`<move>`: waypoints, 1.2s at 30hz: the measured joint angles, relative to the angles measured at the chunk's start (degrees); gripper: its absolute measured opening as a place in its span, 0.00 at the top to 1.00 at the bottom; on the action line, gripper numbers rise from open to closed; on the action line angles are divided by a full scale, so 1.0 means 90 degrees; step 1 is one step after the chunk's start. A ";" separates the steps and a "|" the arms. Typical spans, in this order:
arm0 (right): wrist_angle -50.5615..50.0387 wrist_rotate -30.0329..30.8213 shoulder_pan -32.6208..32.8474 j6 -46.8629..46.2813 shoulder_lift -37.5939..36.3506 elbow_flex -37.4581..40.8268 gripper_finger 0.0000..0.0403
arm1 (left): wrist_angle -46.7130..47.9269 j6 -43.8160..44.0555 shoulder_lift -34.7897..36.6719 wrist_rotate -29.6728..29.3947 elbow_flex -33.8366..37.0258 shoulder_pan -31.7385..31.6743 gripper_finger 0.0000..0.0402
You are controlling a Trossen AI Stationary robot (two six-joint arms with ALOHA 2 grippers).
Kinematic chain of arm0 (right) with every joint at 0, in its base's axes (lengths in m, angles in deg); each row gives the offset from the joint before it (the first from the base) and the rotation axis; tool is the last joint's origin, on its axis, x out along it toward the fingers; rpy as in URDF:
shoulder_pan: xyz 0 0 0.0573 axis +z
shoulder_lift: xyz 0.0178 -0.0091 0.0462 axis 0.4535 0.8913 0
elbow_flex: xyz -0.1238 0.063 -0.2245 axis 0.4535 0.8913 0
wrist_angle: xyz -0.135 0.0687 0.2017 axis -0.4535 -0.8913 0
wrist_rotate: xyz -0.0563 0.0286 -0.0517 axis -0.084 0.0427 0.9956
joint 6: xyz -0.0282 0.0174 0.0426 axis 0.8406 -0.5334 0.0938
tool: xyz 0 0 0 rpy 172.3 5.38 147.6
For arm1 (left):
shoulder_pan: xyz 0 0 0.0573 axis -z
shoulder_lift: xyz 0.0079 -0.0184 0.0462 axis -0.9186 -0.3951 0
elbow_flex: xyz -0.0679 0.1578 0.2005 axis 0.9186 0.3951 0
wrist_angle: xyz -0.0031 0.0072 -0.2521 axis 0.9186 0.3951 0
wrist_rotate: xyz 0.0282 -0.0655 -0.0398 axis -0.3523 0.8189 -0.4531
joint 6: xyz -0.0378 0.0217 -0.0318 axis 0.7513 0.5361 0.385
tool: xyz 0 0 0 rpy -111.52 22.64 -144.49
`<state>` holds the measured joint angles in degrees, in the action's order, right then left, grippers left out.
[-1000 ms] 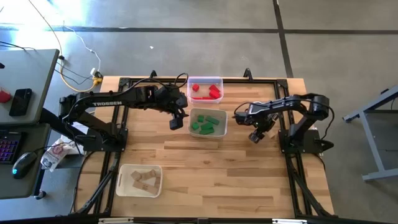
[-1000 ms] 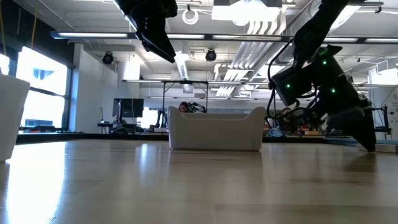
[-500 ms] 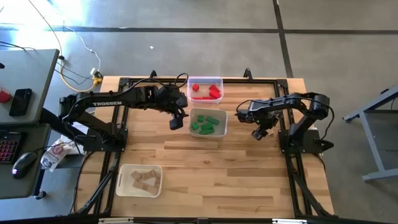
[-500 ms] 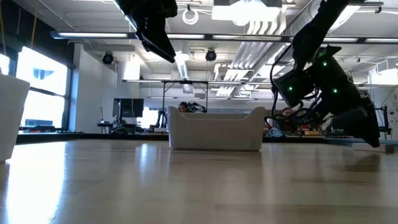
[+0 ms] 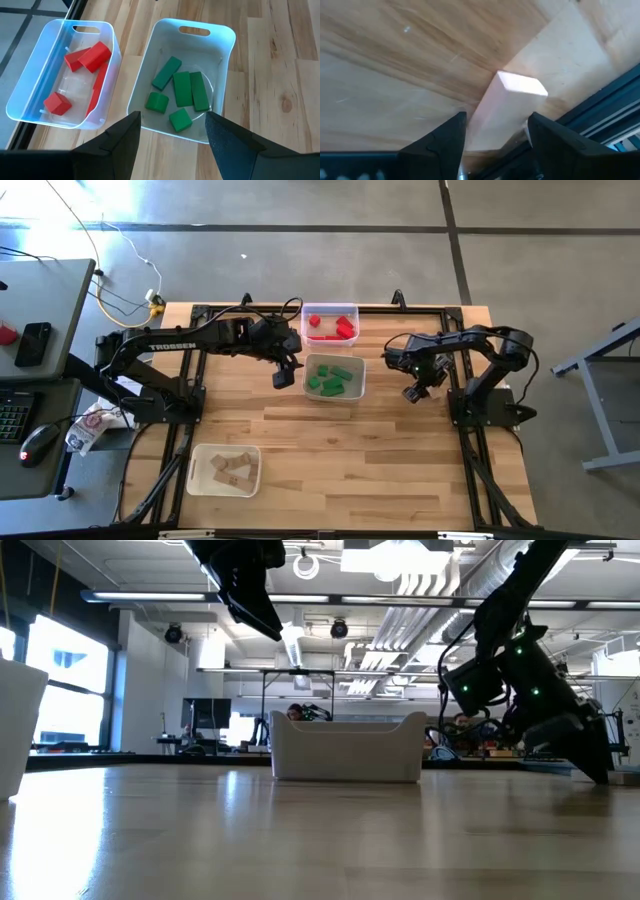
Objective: Sort & place blocks by color
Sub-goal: Put the brown rectangular block into the bottom white bin
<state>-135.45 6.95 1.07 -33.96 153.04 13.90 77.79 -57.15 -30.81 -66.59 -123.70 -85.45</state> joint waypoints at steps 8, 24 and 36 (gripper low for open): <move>0.0011 -0.0178 0.0006 -0.0047 0.0012 -0.0027 0.72 | 0.0000 0.0000 0.0000 0.0000 0.0000 0.0000 0.48; -0.0078 -0.0190 0.0720 -0.0416 -0.0578 -0.0174 0.79 | -0.0002 0.0003 0.0000 -0.0002 0.0002 0.0000 0.48; 0.0132 -0.0050 0.1938 -0.1328 -0.1652 -0.0924 0.79 | -0.0004 0.0169 0.0000 0.0067 0.0002 0.0000 0.48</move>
<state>-134.26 6.50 18.51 -45.91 138.17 5.58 77.75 -55.63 -30.81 -65.99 -123.68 -85.45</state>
